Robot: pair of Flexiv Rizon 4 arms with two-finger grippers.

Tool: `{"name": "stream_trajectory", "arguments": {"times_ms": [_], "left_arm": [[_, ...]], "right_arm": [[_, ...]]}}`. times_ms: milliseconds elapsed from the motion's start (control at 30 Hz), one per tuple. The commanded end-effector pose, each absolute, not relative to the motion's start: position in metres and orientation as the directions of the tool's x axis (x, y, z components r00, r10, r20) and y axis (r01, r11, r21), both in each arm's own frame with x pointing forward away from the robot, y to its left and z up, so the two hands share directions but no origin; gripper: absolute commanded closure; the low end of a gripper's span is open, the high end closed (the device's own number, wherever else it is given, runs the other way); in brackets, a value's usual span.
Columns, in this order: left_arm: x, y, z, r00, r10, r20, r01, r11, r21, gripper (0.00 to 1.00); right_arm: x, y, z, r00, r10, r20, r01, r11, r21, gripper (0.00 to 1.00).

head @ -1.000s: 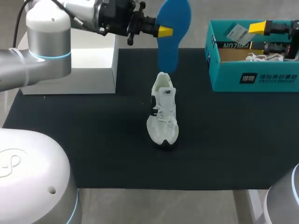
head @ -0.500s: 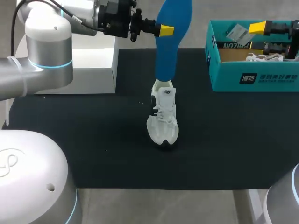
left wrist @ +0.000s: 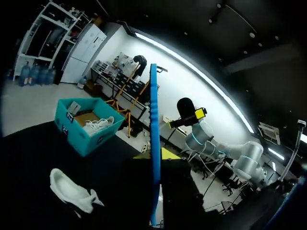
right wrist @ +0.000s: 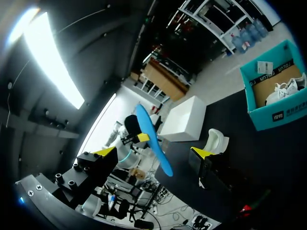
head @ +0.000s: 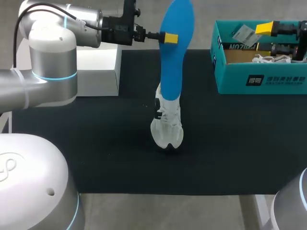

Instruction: Take the shoe out of the shoebox, open the shoe tongue, remove and reinsert the insole, then place the shoe into the shoebox

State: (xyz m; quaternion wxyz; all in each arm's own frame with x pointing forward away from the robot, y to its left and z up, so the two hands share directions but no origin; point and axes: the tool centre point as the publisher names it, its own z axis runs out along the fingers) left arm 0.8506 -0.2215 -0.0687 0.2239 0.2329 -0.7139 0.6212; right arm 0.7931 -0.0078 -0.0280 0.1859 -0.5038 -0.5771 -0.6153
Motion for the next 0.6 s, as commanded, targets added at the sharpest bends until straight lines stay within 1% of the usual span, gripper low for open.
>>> {"name": "stream_trajectory", "arguments": {"times_ms": [33, 533, 567, 600], "left_arm": [[0.8504, -0.2212, -0.0683, -0.252, -0.094, 0.963, -0.968, 0.041, -0.25, 1.0], [0.8504, -0.2212, -0.0683, -0.252, -0.094, 0.963, -0.968, 0.041, -0.25, 1.0], [0.8516, -0.2227, -0.0669, -0.22, -0.071, 0.973, -0.975, 0.026, -0.219, 1.0], [0.8525, -0.2238, -0.066, -0.216, -0.058, 0.975, -0.976, 0.015, -0.215, 1.0]], "right_arm": [[0.7935, -0.0067, -0.0284, -0.423, 0.353, 0.835, 0.81, -0.266, 0.523, 0.0], [0.7935, -0.0067, -0.0284, -0.423, 0.353, 0.835, 0.81, -0.266, 0.523, 0.0], [0.7935, -0.0067, -0.0284, -0.423, 0.353, 0.835, 0.81, -0.266, 0.523, 0.0], [0.7935, -0.0067, -0.0284, -0.423, 0.353, 0.835, 0.81, -0.266, 0.523, 0.0]]}}
